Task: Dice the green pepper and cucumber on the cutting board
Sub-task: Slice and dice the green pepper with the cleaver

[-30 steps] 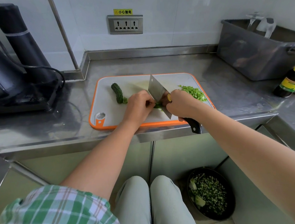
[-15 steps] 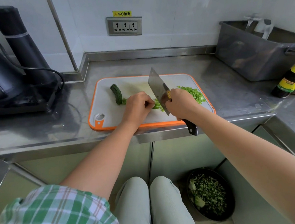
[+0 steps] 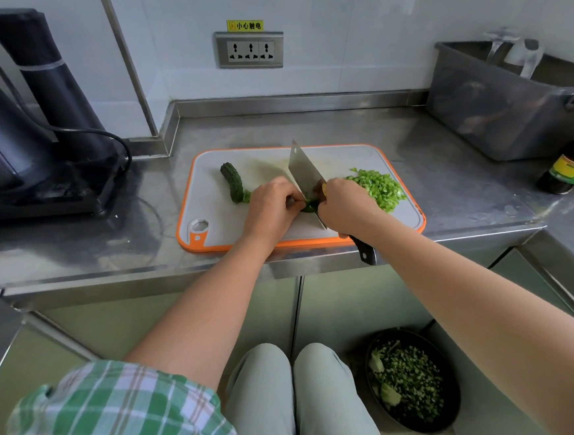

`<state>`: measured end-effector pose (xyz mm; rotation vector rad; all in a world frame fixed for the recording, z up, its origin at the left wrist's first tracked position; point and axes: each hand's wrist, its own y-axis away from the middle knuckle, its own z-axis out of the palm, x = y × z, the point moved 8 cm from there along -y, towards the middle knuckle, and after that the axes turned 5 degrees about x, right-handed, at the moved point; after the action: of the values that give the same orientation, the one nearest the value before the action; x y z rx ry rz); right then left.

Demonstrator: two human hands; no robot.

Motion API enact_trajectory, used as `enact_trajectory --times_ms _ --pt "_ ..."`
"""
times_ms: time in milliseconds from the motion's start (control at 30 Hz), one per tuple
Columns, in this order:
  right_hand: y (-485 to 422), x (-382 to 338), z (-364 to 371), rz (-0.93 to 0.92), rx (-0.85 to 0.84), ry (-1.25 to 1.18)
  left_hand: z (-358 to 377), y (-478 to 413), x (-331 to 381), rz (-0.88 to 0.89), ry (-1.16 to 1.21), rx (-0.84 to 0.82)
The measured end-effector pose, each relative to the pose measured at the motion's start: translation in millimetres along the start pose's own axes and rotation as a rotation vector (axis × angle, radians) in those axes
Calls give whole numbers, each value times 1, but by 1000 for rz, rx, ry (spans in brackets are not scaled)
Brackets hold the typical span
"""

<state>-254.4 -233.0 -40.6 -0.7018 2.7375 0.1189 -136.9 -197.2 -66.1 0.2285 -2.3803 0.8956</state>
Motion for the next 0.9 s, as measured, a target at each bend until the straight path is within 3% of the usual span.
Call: enact_trajectory --times_ms 267,700,900 --pt "1 14 -15 6 41 -113 -2 0 0 -13 8 6" --pt "8 -7 -17 -32 -71 21 -3 2 0 -26 26 -6" --pt "2 -3 1 -20 0 15 -3 4 5 7 -30 -27"
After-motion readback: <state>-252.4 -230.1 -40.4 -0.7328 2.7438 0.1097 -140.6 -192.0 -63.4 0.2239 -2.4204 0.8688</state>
